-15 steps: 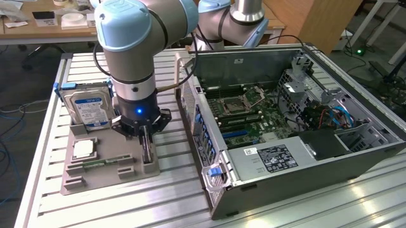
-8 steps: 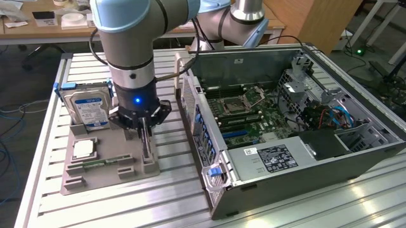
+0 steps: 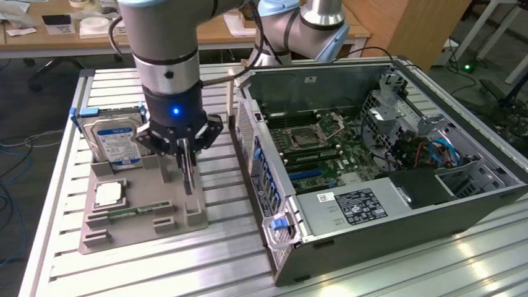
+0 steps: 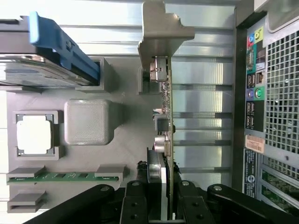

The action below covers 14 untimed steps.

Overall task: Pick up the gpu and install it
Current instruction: 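Pick up the gpu and move the gpu toward the slot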

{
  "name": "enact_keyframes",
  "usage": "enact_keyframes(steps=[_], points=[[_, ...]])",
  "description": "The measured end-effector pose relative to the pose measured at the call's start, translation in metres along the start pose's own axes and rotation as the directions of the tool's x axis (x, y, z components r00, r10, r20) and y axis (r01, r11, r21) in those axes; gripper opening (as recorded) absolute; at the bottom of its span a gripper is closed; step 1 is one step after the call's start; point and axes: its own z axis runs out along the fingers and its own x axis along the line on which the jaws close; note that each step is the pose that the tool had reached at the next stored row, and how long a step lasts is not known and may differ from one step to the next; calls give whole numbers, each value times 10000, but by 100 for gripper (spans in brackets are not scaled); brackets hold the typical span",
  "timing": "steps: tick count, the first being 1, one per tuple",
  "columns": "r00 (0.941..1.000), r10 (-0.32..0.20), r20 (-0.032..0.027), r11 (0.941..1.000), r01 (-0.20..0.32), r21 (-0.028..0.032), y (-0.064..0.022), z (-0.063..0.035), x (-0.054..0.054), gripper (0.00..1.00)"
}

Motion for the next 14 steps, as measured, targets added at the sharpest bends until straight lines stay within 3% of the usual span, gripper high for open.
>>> enact_keyframes(steps=[14], points=[[10000, 0, 0, 10000, 0, -13, 23, -631, -14, 28]])
